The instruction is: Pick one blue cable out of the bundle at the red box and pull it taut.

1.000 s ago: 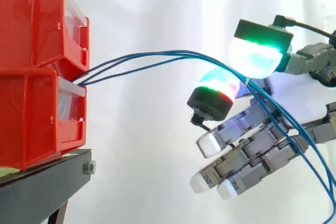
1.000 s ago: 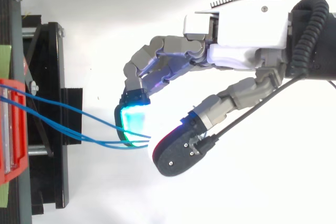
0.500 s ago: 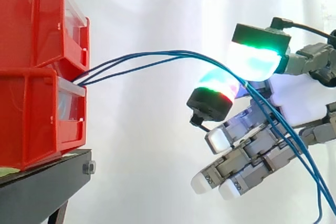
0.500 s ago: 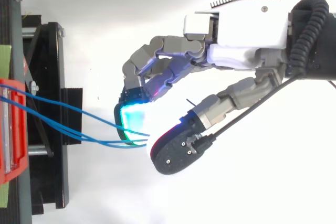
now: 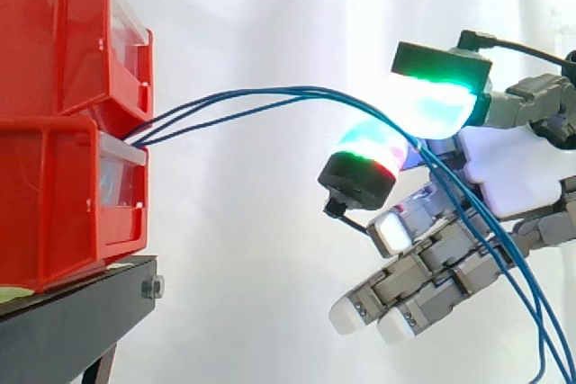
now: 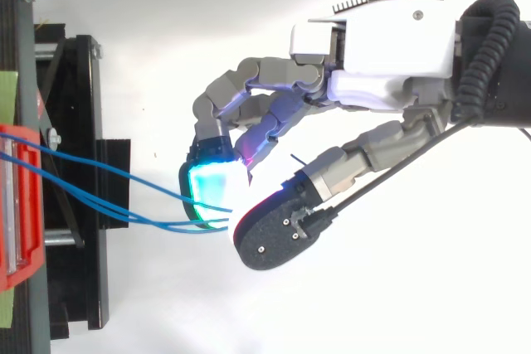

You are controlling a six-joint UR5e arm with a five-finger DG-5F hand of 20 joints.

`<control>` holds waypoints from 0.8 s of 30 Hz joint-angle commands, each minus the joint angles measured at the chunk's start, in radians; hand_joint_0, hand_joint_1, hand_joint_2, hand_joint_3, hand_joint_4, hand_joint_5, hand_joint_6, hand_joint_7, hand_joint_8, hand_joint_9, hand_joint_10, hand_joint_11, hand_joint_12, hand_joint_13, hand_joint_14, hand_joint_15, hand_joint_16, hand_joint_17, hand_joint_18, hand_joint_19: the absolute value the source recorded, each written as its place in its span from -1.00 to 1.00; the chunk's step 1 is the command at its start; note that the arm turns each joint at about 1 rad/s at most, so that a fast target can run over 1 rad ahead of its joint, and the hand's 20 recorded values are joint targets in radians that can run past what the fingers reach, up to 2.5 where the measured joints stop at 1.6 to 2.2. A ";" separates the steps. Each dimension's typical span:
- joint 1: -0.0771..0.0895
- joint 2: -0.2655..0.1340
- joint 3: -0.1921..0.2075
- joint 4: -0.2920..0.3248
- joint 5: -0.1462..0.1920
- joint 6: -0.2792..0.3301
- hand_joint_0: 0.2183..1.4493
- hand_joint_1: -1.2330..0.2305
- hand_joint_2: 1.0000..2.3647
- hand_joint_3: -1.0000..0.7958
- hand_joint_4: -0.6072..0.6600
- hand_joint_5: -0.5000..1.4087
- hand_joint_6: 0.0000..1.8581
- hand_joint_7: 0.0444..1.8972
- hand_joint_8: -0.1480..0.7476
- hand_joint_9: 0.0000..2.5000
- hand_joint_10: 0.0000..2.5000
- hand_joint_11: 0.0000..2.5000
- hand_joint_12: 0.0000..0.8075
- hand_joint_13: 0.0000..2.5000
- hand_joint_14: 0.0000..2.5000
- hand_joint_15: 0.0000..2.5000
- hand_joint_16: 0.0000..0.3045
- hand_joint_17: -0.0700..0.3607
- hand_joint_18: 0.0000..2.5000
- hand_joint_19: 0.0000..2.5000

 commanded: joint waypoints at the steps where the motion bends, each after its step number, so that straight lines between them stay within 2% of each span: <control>1: 0.001 0.000 0.000 0.000 0.000 0.000 -0.40 -0.15 -0.99 -0.34 -0.15 -0.55 -0.14 0.21 -0.21 -0.29 -0.99 -0.58 -0.17 -0.78 -1.00 -0.91 -0.70 -0.20 -0.83 -0.86; 3: -0.001 0.000 0.000 0.000 0.000 0.000 -0.39 -0.16 -0.99 -0.35 -0.15 -0.55 -0.15 0.23 -0.19 -0.30 -0.99 -0.57 -0.17 -0.78 -1.00 -0.90 -0.70 -0.20 -0.83 -0.87; 9: -0.001 0.000 0.000 0.000 0.000 0.001 -0.36 -0.48 -0.98 -0.22 -0.03 -0.59 -0.08 0.18 -0.15 -0.34 -0.99 -0.51 -0.15 -0.77 -1.00 -0.90 -0.70 -0.19 -0.80 -0.89; 11: 0.001 0.000 -0.001 0.000 0.000 0.000 -0.29 -0.58 -0.98 -0.19 0.02 -0.61 -0.06 0.21 -0.14 -0.35 -0.99 -0.49 -0.14 -0.76 -1.00 -0.91 -0.69 -0.18 -0.78 -0.91; 13: -0.001 0.000 0.000 0.000 0.000 0.001 -0.22 -0.61 -0.98 -0.19 -0.03 -0.62 -0.05 0.25 -0.13 -0.36 -0.99 -0.49 -0.13 -0.76 -1.00 -0.91 -0.68 -0.17 -0.77 -0.92; 16: -0.001 0.000 0.000 0.000 0.000 0.000 -0.10 -0.62 -0.99 -0.29 -0.10 -0.63 -0.04 0.35 -0.14 -0.37 -0.99 -0.49 -0.13 -0.75 -1.00 -0.92 -0.68 -0.17 -0.75 -0.93; 18: 0.001 0.000 0.000 0.000 0.000 0.000 -0.05 -0.59 -1.00 -0.41 -0.18 -0.64 -0.03 0.30 -0.15 -0.38 -0.99 -0.49 -0.12 -0.76 -1.00 -0.93 -0.68 -0.16 -0.75 -0.93; 20: 0.001 0.000 0.000 0.000 0.000 0.000 -0.12 -0.57 -1.00 -0.44 -0.10 -0.64 -0.03 0.22 -0.15 -0.38 -0.99 -0.49 -0.12 -0.75 -1.00 -0.92 -0.68 -0.16 -0.73 -0.93; 22: 0.001 0.000 0.000 0.002 0.000 0.000 -0.25 -0.52 -1.00 -0.44 0.07 -0.62 -0.05 0.31 -0.15 -0.34 -0.99 -0.48 -0.13 -0.75 -1.00 -0.92 -0.68 -0.16 -0.74 -0.91; 24: 0.001 0.000 0.000 0.002 0.002 0.000 -0.30 -0.48 -1.00 -0.44 0.08 -0.60 -0.06 0.36 -0.16 -0.31 -0.99 -0.50 -0.13 -0.75 -1.00 -0.91 -0.68 -0.17 -0.74 -0.90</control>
